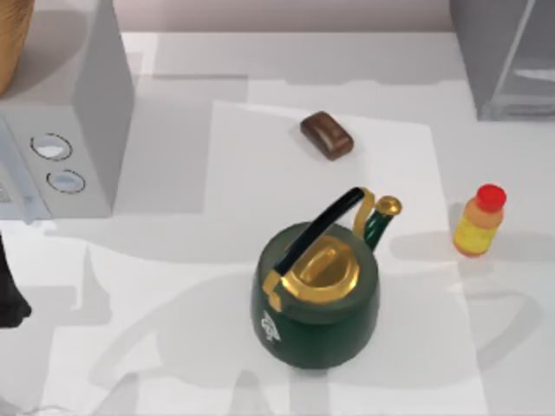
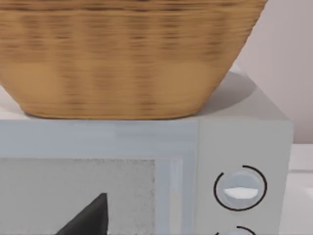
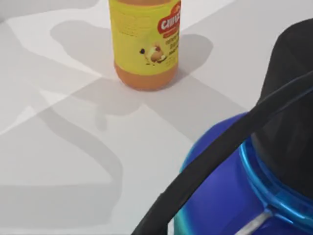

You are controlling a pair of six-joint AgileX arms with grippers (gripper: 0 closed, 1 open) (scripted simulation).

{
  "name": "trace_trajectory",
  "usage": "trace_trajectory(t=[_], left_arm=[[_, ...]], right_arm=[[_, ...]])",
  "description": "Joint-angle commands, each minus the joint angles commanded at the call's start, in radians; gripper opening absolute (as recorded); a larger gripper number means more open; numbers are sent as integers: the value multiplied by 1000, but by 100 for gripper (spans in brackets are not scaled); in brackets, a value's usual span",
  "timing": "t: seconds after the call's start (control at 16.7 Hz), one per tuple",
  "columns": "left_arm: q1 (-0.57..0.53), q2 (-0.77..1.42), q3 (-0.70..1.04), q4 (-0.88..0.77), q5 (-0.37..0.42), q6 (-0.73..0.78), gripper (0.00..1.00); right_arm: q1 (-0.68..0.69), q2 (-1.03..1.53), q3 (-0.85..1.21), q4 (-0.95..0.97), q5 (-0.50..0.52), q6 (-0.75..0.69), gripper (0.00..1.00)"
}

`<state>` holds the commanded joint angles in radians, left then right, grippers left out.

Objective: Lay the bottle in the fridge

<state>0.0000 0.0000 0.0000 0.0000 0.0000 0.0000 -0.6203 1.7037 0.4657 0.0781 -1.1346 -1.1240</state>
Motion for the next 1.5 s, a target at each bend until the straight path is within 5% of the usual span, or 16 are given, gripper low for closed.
trace_trajectory(t=[0.48, 1.5], left_arm=[[0, 0, 0, 0, 0, 0, 100], [0, 0, 0, 0, 0, 0, 100]], right_arm=[[-16, -4, 50, -64, 4, -49, 1], [-282, 173, 537, -1015, -26, -710, 1]])
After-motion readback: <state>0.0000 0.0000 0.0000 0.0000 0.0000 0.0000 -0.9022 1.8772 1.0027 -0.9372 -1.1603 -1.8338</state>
